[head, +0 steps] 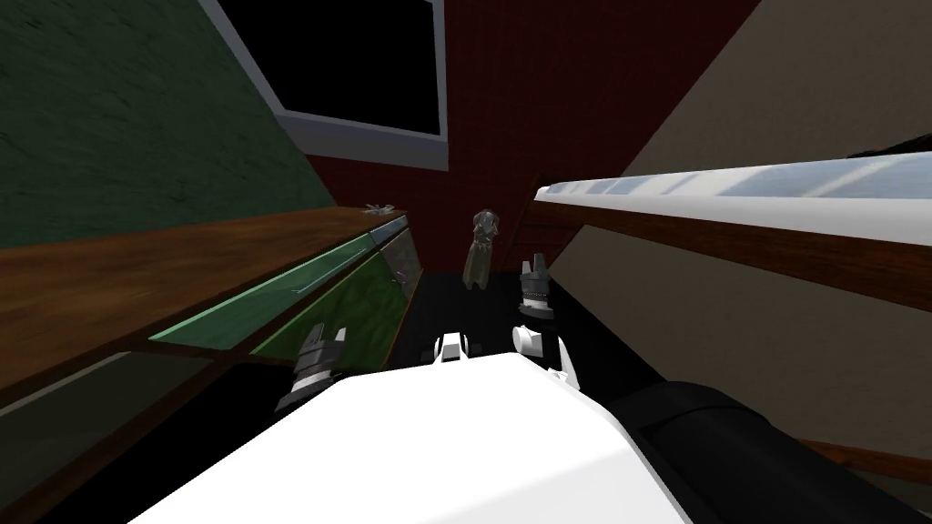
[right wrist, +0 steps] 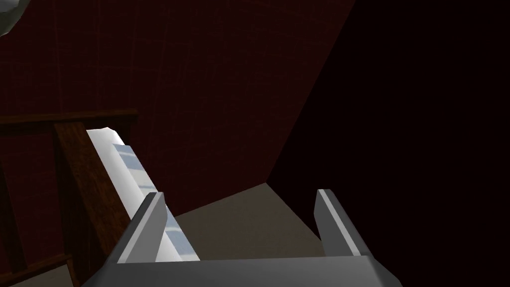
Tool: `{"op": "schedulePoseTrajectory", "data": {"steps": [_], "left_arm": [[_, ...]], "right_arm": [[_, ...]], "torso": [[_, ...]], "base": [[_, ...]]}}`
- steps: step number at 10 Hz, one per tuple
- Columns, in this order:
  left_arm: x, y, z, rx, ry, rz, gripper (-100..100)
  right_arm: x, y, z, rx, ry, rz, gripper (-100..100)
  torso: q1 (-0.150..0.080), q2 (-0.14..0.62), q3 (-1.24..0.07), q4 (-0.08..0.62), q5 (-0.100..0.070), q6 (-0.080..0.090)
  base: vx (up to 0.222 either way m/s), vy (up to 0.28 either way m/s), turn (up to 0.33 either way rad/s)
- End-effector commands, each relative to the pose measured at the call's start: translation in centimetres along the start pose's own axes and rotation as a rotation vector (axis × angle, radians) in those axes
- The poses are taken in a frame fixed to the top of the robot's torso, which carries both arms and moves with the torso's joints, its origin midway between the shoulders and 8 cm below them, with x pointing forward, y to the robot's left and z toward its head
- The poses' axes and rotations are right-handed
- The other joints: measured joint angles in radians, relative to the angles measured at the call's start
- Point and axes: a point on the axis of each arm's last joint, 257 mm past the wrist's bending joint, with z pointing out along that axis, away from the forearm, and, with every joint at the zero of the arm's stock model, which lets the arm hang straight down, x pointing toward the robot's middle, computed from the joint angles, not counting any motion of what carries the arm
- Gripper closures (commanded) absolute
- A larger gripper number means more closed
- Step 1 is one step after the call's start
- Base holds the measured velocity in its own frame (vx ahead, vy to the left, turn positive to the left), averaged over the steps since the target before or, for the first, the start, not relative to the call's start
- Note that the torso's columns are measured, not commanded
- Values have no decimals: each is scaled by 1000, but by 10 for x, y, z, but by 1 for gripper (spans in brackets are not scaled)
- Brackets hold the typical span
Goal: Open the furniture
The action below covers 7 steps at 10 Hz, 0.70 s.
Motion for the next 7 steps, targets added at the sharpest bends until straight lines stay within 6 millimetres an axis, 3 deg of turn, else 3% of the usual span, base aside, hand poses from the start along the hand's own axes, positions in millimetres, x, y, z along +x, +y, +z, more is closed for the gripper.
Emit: {"op": "schedulePoseTrajectory", "data": {"steps": [1,2,3,4,5,7], "left_arm": [[-32,19,-13,-43,-81,-24,-100],[-35,19,-14,-42,-91,-33,-100],[-85,7,-34,-36,-142,20,-100],[-101,14,-43,-54,-171,29,-100],[-113,23,-52,-76,-207,21,-100],[-121,22,-54,-70,-240,-4,-100]], "right_arm": [[0,0,0,0,0,0,0],[0,0,0,0,0,0,0],[0,0,0,0,0,-1,0],[0,0,0,0,0,0,0],[0,0,0,0,0,0,0],[0,0,0,0,0,-1,0]], "torso": [[3,-3,-2,-1,1,0],[6,-5,-3,-2,2,-1],[6,-5,-4,-2,2,-1],[-1,0,-1,0,0,1],[-2,1,1,0,-1,0],[7,-4,-3,-1,2,-1]], "base": [[-4,-8,-193],[7,8,21],[-65,-81,-413],[-80,-114,-471],[-35,-61,-387],[-1,2,-39]]}}
